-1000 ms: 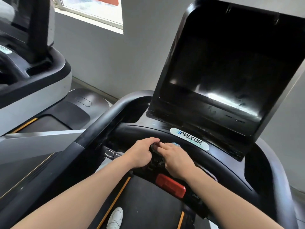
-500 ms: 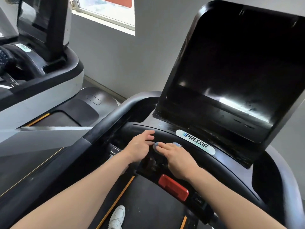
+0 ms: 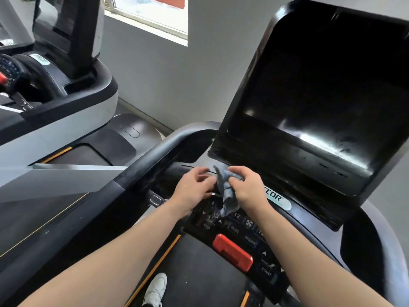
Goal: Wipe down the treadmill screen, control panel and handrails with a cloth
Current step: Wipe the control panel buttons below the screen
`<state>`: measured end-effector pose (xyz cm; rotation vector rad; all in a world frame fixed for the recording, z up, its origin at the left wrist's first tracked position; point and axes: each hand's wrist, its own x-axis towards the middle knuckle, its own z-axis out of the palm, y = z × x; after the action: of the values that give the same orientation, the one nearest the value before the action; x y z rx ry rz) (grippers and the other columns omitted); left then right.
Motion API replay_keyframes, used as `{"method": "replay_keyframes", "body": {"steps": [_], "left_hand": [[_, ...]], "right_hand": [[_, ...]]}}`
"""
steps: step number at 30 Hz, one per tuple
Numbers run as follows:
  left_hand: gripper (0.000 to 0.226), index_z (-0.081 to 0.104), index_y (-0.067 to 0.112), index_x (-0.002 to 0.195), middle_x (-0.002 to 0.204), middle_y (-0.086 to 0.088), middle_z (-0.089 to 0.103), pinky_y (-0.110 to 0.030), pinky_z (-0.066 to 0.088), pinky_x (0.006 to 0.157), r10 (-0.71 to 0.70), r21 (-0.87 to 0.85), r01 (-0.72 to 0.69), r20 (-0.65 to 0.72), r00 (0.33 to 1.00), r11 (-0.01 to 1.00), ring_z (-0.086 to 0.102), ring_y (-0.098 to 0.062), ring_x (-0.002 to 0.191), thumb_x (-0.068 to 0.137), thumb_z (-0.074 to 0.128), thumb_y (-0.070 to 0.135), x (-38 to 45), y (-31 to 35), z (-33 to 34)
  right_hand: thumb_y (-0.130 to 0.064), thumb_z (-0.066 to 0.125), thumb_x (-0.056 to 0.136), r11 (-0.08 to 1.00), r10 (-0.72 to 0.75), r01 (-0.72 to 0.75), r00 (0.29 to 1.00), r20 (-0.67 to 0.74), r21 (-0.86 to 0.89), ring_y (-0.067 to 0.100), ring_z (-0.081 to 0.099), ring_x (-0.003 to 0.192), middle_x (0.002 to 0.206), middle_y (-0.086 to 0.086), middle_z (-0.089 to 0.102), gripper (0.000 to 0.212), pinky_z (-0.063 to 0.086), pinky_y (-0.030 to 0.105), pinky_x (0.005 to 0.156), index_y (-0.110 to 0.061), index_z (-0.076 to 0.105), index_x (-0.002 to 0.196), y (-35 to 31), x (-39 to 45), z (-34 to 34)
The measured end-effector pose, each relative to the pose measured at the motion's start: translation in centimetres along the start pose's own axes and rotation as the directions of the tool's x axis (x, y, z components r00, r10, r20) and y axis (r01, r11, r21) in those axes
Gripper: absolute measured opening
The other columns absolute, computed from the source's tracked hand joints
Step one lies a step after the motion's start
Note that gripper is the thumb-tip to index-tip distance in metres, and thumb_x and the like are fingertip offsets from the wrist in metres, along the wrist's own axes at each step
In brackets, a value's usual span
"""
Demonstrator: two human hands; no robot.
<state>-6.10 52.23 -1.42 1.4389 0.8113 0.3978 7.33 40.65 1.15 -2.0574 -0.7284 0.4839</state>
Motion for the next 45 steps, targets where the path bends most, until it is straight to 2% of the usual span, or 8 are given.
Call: {"method": "replay_keyframes", "body": {"steps": [4,8,12,18,24,37,41,45], "left_hand": [[0.013,0.072,0.021,0.105,0.093,-0.001,0.077,-0.043,0.061,0.081,0.009,-0.094,-0.010,-0.016,1.000,0.996,0.074,-0.019,0.085,0.092,0.077,0.021,0.9,1.4,0.7],[0.007,0.069,0.023,0.090,0.077,0.000,0.068,-0.036,0.054,0.068,0.110,0.130,-0.103,-0.053,0.992,0.986,0.061,-0.013,0.069,0.089,0.076,0.024,1.2,1.4,-0.6],[0.018,0.068,0.027,0.089,0.070,0.006,0.062,-0.027,0.042,0.064,0.135,0.342,-0.127,0.000,0.991,0.931,0.050,-0.005,0.058,0.092,0.067,0.009,0.5,-2.2,-1.7],[0.017,0.068,0.019,0.102,0.108,-0.003,0.055,-0.042,0.048,0.083,0.514,0.839,-0.300,0.028,0.857,0.454,0.048,-0.026,0.096,0.094,0.061,0.005,-1.1,-7.2,-0.2],[0.034,0.069,-0.003,0.126,0.125,-0.015,0.066,-0.046,0.047,0.108,0.641,0.724,-0.690,0.519,0.565,0.022,0.058,-0.034,0.118,0.093,0.066,0.004,-6.0,-12.4,2.7],[0.045,0.060,0.004,0.143,0.152,-0.009,0.055,-0.041,0.043,0.114,0.640,0.670,-0.696,0.421,0.643,0.259,0.054,-0.030,0.132,0.098,0.053,0.003,-2.4,-10.5,1.0],[0.049,0.059,0.007,0.145,0.156,-0.004,0.052,-0.036,0.040,0.118,0.589,0.573,-0.803,0.595,0.547,0.166,0.052,-0.025,0.134,0.097,0.058,0.001,-3.6,-11.1,1.7],[0.049,0.063,0.008,0.140,0.150,-0.002,0.056,-0.040,0.047,0.109,0.609,0.684,-0.660,0.390,0.691,0.312,0.056,-0.027,0.123,0.092,0.069,0.000,-2.0,-10.3,1.8]], "right_hand": [[-0.010,0.062,0.100,0.849,0.181,-0.243,0.968,0.175,0.470,0.029,0.075,0.089,0.098,0.021,0.078,0.017,0.060,0.045,0.084,-0.008,0.078,0.100,-1.2,-0.9,0.0],[-0.026,0.061,0.102,0.997,-0.051,0.058,0.992,0.113,-0.055,0.013,0.070,0.083,0.087,-0.003,0.077,0.021,0.052,0.033,0.080,-0.018,0.079,0.093,0.5,-1.6,-2.1],[-0.025,0.062,0.101,0.819,-0.242,0.306,0.951,0.191,-0.485,0.023,0.062,0.117,0.122,0.000,0.073,0.027,0.044,0.036,0.106,-0.015,0.072,0.124,5.1,-3.0,-3.5],[-0.042,0.048,0.108,0.719,-0.210,0.321,0.946,0.247,-0.616,0.028,0.044,0.136,0.153,0.004,0.054,0.050,0.035,0.040,0.120,-0.014,0.053,0.150,9.3,-4.2,-2.3],[-0.031,0.068,0.100,0.641,-0.355,0.386,0.915,0.189,-0.664,0.032,0.061,0.117,0.127,0.011,0.071,0.031,0.054,0.043,0.103,-0.008,0.072,0.120,9.8,-4.5,-2.2],[-0.050,0.032,0.110,0.710,-0.114,0.273,0.954,0.276,-0.649,0.022,0.046,0.121,0.138,-0.008,0.063,0.052,0.049,0.044,0.102,-0.027,0.048,0.154,9.9,-4.4,-2.2],[-0.050,0.033,0.110,0.745,-0.091,0.240,0.961,0.261,-0.622,0.022,0.045,0.118,0.137,-0.007,0.063,0.049,0.046,0.043,0.104,-0.030,0.050,0.151,9.9,-4.4,-2.4],[-0.051,0.034,0.110,0.756,-0.067,0.227,0.960,0.272,-0.614,0.022,0.046,0.118,0.136,-0.007,0.064,0.048,0.046,0.043,0.104,-0.032,0.051,0.151,9.7,-4.2,-2.4]]}}
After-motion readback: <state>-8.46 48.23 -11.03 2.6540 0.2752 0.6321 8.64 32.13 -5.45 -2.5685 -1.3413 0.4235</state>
